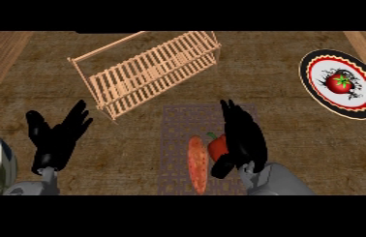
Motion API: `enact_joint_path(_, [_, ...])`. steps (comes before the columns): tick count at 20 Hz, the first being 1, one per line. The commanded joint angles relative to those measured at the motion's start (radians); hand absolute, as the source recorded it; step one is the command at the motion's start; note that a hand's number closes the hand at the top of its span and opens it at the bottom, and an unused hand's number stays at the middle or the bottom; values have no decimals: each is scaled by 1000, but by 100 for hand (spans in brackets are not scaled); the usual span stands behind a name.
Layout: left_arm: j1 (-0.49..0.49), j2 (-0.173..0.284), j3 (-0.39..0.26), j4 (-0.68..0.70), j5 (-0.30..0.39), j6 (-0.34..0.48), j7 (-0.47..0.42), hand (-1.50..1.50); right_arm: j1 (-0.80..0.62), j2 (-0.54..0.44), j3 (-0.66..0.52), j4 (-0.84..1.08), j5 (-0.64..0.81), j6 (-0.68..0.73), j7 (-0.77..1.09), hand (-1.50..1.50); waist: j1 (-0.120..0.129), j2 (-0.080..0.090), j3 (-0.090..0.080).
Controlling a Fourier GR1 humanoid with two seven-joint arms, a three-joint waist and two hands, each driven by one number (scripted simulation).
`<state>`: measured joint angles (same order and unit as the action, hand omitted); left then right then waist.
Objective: Pick the bell pepper from the placemat and place it in the tiered shelf
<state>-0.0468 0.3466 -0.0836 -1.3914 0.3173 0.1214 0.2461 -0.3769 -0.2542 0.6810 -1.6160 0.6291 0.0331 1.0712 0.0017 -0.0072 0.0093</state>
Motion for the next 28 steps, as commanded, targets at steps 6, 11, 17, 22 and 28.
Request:
enact_joint_path(6, [-17, -48, 11, 98, -47, -8, -24, 0, 69, 120, -3, 109, 151, -92, -38, -150, -4, 8, -9])
enact_joint_path(11, [23, -65, 2, 25, -58, -9, 15, 0, 36, 144, -90, 204, 160, -107, -143, -150, 2, 8, -9])
enact_joint_path(17, [-13, -30, 32, 19, -37, -36, 56, 0, 27, 87, 31, 255, 92, 163, -237, 150, 13, 13, -9])
enact_joint_path(22, [12, -78, 41, 66, -75, -31, -20, 0, 66, 194, -13, 201, 121, 75, -243, 150, -1, 7, -10])
enact_joint_path(28, [2, -34, 74, 56, -43, -78, 19, 0, 24, 240, 43, 210, 97, 92, -411, 150, 8, 10, -9])
